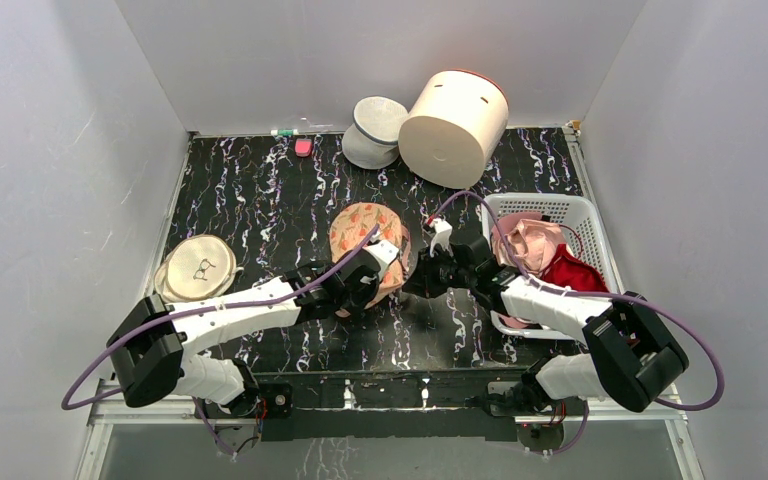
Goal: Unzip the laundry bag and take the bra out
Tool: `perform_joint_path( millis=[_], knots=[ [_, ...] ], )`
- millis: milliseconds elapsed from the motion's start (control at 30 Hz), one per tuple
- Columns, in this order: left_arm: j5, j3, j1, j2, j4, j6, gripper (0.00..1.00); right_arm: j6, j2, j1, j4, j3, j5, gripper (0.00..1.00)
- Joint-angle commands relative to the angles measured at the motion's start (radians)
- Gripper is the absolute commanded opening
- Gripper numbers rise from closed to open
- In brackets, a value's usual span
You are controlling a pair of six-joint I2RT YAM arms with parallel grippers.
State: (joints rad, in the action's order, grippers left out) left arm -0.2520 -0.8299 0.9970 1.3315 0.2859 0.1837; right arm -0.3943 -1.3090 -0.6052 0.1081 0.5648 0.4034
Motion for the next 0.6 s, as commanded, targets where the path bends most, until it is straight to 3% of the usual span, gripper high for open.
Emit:
perform_joint_path(
  millis=[0, 100, 267, 433, 567],
  knots=[
    [-0.013, 0.015, -0.006, -0.031, 0.068, -0.017, 0.10, 0.003, 0.001, 0.018, 0.048, 0.016, 0.063, 0.00],
    [0.054, 0.008, -0.006, -0.031, 0.034, -0.027, 0.26, -0.028, -0.002, -0.001, 0.092, 0.000, 0.090, 0.00],
    [0.149, -0.012, -0.006, -0.036, -0.010, -0.042, 0.44, -0.065, -0.016, -0.045, 0.136, -0.003, 0.095, 0.00],
    [0.190, -0.046, -0.006, -0.014, -0.030, -0.049, 0.53, -0.083, -0.032, -0.076, 0.160, 0.011, 0.095, 0.00],
    [0.171, -0.067, -0.004, 0.021, -0.034, -0.049, 0.55, -0.088, -0.036, -0.088, 0.164, 0.019, 0.096, 0.00]
  ],
)
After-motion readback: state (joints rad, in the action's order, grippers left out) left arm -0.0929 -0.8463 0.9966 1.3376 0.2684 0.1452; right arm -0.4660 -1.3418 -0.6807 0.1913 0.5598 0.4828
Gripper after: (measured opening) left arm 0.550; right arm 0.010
